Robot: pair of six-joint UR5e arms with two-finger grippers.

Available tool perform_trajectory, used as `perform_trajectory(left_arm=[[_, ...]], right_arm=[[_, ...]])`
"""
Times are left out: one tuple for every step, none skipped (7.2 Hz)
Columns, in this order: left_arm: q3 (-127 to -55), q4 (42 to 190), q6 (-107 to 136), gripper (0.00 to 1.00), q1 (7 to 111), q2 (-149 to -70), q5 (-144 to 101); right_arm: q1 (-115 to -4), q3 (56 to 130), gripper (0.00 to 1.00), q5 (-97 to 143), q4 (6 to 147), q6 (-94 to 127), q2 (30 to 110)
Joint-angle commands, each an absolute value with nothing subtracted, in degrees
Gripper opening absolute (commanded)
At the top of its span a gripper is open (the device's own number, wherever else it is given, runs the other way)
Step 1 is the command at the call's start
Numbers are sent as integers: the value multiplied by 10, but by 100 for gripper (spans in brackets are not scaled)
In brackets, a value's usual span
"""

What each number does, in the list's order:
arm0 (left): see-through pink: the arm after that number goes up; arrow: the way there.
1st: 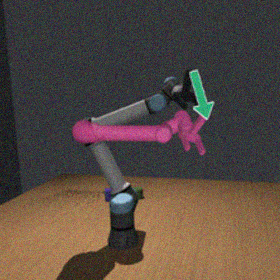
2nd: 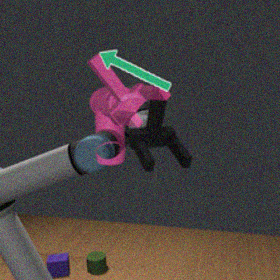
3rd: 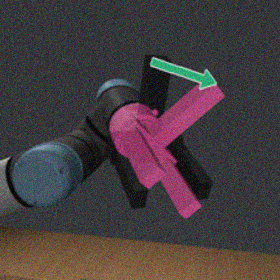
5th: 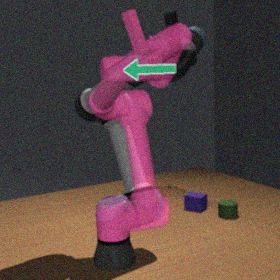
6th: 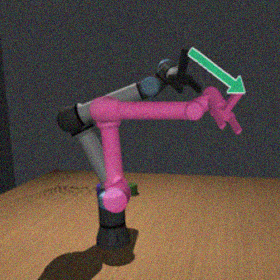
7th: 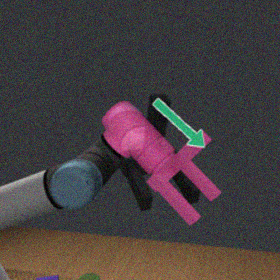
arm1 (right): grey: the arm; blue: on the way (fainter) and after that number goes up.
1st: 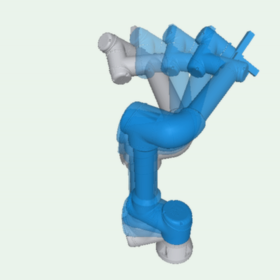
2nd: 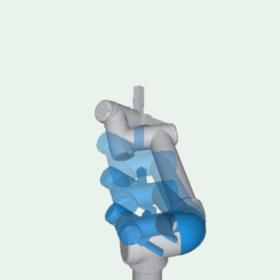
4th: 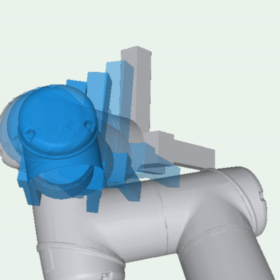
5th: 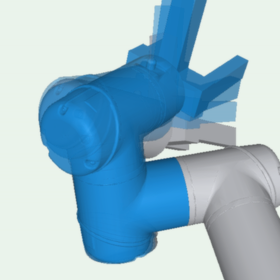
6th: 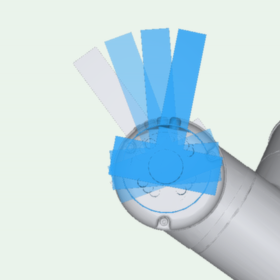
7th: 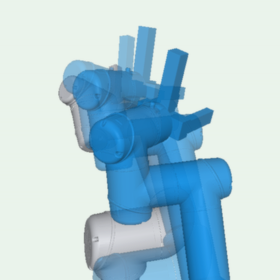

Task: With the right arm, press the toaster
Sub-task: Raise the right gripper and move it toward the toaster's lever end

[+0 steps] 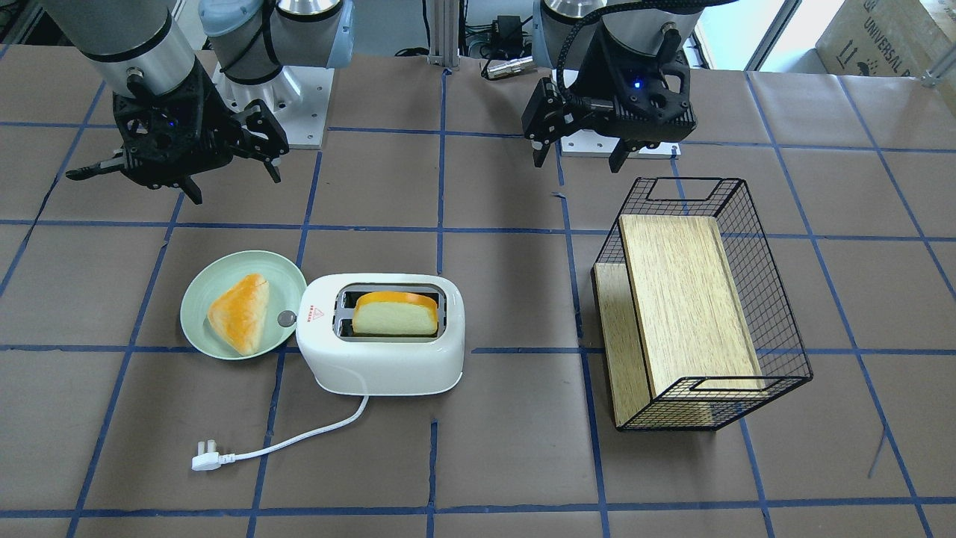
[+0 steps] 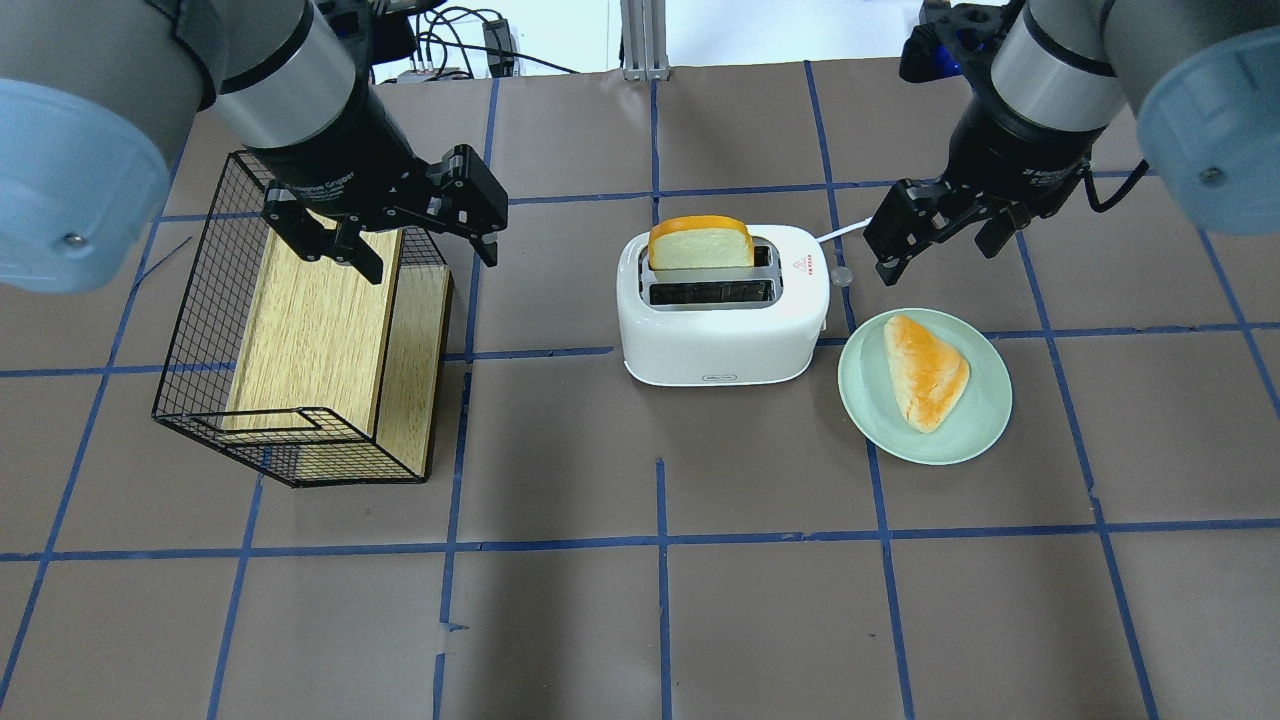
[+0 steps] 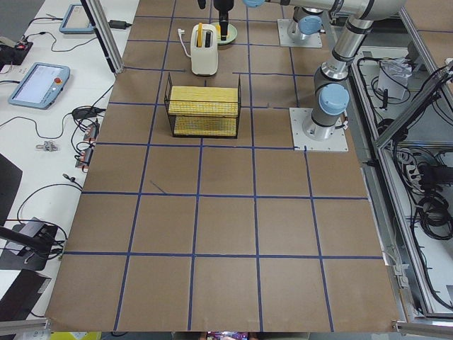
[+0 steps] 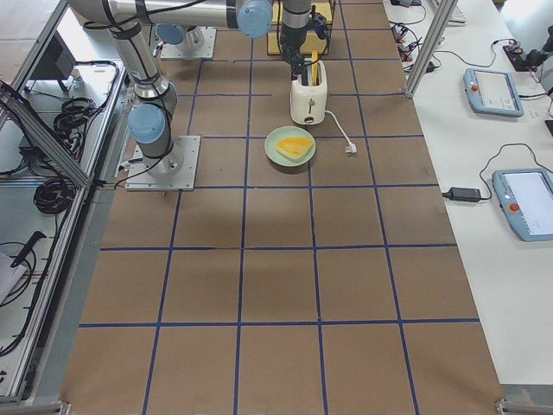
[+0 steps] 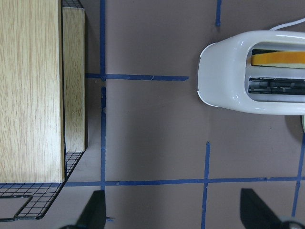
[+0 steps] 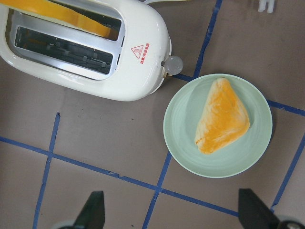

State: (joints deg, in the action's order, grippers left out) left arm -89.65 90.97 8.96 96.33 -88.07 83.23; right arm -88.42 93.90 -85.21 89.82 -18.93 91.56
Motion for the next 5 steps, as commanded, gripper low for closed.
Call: perform_trajectory(left_arm=[[-896, 910, 90, 100, 963, -881, 831], [-896, 910, 90, 100, 963, -881, 832], [-896, 910, 90, 100, 963, -881, 832], [-896, 910, 90, 100, 962, -881, 832], [-896, 910, 90, 100, 963, -881, 832]], right_arm=[[-884, 939, 100, -853, 898, -190, 917], [-884, 940, 100, -853, 897, -190, 917], [-884, 940, 100, -852, 897, -190, 917], [-884, 940, 100, -853, 896, -191, 918], [-884, 940, 100, -851, 889, -196, 919]])
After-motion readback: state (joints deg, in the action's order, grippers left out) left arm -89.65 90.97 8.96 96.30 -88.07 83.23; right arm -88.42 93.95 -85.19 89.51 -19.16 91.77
